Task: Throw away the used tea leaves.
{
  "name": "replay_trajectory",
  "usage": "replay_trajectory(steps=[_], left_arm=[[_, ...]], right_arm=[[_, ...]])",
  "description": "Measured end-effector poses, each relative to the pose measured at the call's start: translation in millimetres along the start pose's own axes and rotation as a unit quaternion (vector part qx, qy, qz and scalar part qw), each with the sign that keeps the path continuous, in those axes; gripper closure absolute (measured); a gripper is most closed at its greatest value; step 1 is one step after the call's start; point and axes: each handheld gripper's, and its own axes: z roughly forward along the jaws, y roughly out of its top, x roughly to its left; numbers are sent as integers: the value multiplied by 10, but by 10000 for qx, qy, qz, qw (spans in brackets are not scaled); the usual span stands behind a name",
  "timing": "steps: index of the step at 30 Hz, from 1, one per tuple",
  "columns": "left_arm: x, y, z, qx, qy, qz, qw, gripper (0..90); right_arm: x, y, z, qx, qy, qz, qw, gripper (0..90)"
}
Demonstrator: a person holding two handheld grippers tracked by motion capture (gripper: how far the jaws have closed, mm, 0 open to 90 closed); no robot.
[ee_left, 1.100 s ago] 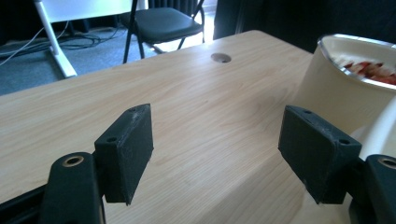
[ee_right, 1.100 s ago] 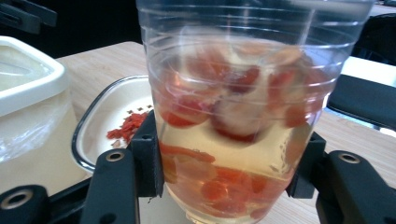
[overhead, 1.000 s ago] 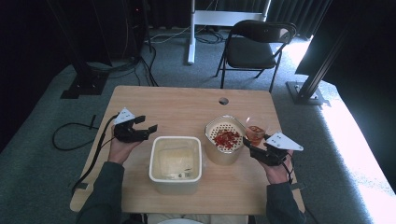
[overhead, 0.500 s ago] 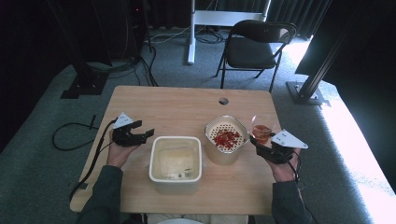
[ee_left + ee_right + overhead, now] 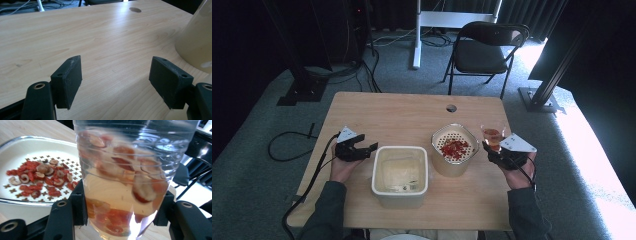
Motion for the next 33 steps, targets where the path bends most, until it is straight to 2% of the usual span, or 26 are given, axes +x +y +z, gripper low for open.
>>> replay_trajectory(steps=[4,9,21,27,33], left_arm=[[41,-119,17,6,-12,-167,9999,272],[65,-228,31,77,100,-191,9997,272],[114,-318,51,177,149,-279,9993,272],[111,-319,52,175,128,-274,9994,272],[114,-320,66,183,122,-282,9994,272]], right_arm=[[15,21,12,80,-65,-167,9998,440],[14,47,19,125,-84,-327,9994,442],[18,119,36,97,-161,-467,9987,441],[23,131,42,135,-80,-584,9982,441],[24,134,56,186,-101,-642,9977,441]])
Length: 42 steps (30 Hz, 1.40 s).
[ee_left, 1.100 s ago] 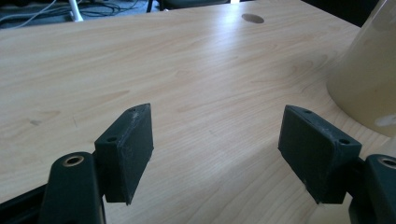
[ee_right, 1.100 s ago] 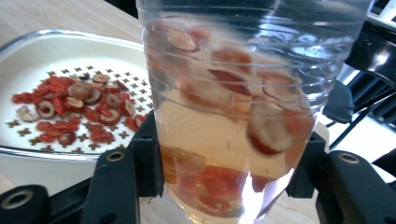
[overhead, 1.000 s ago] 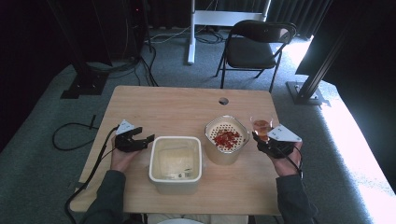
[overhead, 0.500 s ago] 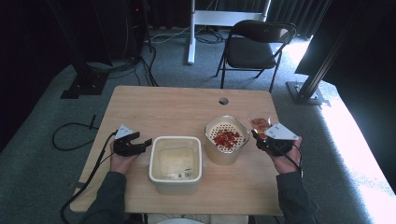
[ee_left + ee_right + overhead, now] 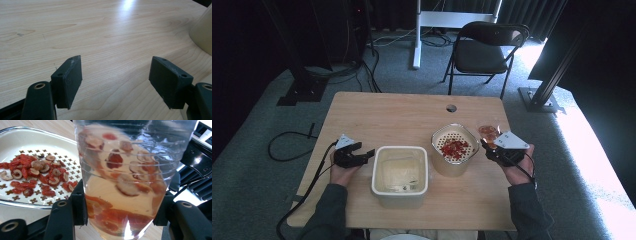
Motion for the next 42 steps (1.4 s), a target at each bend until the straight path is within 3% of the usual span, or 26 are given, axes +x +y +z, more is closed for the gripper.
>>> replay_trajectory(steps=[8,24,35,42], left_arm=[[-13,-6,9,2,-34,-11,10000,272],[-25,-36,70,61,16,-4,10000,272],[-26,-42,87,79,11,-20,10000,272],[-20,-43,92,96,10,-20,10000,272]], right_arm=[[0,-3,14,102,17,-79,9999,441],[13,101,33,362,-84,-652,9972,441],[38,141,70,603,-302,-1085,9918,441],[77,186,86,697,-531,-1446,9856,441]])
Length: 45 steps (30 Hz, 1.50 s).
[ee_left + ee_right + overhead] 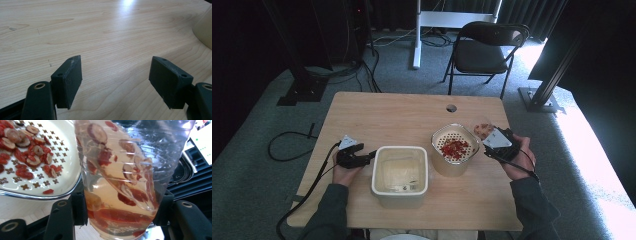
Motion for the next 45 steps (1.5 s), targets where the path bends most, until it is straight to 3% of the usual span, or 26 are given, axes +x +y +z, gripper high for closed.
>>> replay_trajectory(steps=[7,13,17,21,26,28,30,33,39,43,45], left_arm=[[-1,0,-1,-9,-2,-5,10000,272],[1,-1,1,-8,-4,-10,10000,272],[1,-1,1,-8,-7,-10,10000,272],[1,0,1,-11,-10,-10,10000,272],[2,0,1,-10,-13,-12,10000,272],[2,0,1,-13,-13,-14,10000,273],[2,-1,1,-9,-15,-13,10000,272],[3,0,1,-11,-16,-16,10000,272],[3,-1,2,-8,-17,-17,10000,272],[4,-1,-1,-19,-22,-18,10000,272],[6,-1,0,-20,-22,-22,10000,272]], right_arm=[[18,35,5,126,-176,-300,9993,441],[78,79,26,348,-426,-806,9952,441],[133,119,42,524,-598,-1311,9882,442],[170,155,44,608,-705,-1575,9831,442],[216,183,62,761,-886,-2055,9717,442],[220,182,65,795,-901,-2104,9702,441],[238,180,85,902,-988,-2334,9631,441],[257,183,95,964,-1052,-2526,9570,442],[287,214,95,976,-1087,-2703,9516,442],[302,221,115,1098,-1204,-2998,9400,442],[292,215,129,1184,-1240,-3072,9361,442]])
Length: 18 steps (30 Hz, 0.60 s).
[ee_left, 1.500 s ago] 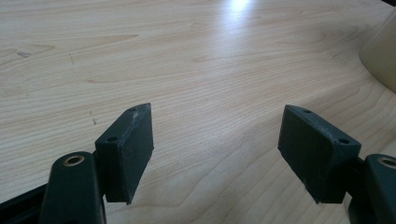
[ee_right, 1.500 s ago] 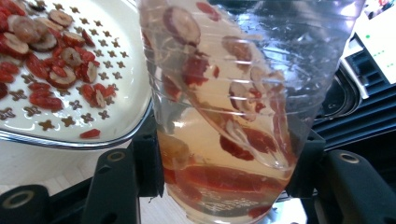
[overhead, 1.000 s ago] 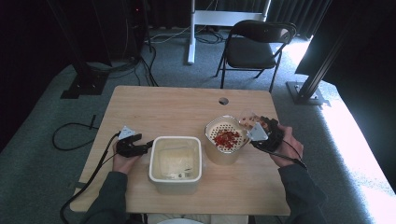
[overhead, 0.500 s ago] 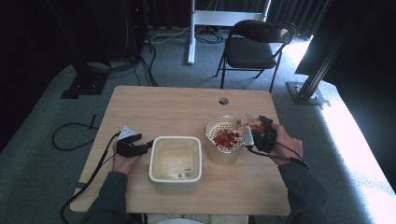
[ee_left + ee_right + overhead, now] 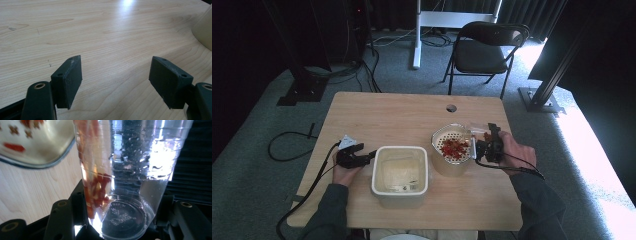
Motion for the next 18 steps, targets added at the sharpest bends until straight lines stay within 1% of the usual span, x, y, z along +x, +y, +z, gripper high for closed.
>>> replay_trajectory(steps=[2,4,6,8,10,13,14,16,17,18], left_arm=[[1,-1,4,2,-5,-7,10000,272],[-1,-2,4,7,-4,-13,10000,272],[0,-1,3,10,-2,-6,10000,272],[0,-2,0,1,-5,-9,10000,272],[3,-2,0,-7,-9,-13,10000,272],[3,-3,4,1,-10,-25,10000,272],[2,-3,6,3,-13,-33,10000,272],[1,-3,5,7,-11,-27,10000,272],[1,-3,3,8,-13,-24,10000,272],[1,-3,2,6,-13,-14,10000,272]], right_arm=[[-3,14,6,57,-60,-120,9999,442],[3,60,-12,70,-142,-327,9993,442],[0,108,-38,31,-239,-543,9982,442],[-5,123,-52,48,-287,-698,9971,442],[-14,103,-36,178,-347,-851,9956,442],[-20,90,-6,302,-398,-957,9942,442],[-15,108,-17,275,-413,-1005,9937,442],[-5,147,-60,132,-417,-1064,9934,442],[-9,147,-67,100,-413,-1053,9935,442],[-16,131,-56,126,-421,-1043,9936,442]])
